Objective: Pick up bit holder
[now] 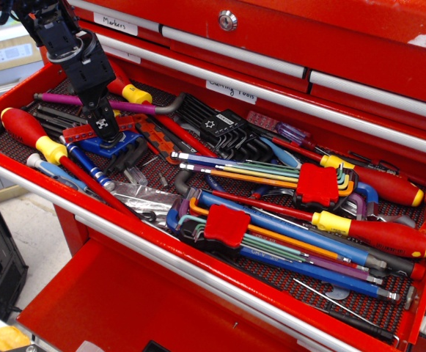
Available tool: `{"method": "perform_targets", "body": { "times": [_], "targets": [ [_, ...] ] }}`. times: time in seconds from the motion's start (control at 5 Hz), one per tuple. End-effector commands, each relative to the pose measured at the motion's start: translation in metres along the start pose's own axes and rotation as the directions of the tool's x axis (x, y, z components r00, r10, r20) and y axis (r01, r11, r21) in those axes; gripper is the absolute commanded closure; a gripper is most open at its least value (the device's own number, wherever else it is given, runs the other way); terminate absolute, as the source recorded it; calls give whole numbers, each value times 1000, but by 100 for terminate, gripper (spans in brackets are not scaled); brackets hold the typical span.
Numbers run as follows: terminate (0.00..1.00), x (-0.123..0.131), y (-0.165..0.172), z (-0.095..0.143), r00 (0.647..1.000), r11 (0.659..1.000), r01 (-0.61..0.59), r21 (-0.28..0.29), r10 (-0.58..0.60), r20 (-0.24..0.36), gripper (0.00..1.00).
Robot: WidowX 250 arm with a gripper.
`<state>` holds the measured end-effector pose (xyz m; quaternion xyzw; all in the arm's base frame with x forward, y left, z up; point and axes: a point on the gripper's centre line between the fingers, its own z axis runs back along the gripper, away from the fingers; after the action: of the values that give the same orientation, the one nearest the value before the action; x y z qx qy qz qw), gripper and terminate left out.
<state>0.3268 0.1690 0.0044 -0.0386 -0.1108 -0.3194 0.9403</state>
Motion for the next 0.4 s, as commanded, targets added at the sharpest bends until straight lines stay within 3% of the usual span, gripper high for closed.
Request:
{"method": "perform_targets", "body": {
  "times": [0.0,0.2],
  "targets": [
    [0,24,-10,49,996,997,28,69,-22,-86,100],
    [0,31,-11,82,988,990,69,125,-50,-149,100]
  ]
}}
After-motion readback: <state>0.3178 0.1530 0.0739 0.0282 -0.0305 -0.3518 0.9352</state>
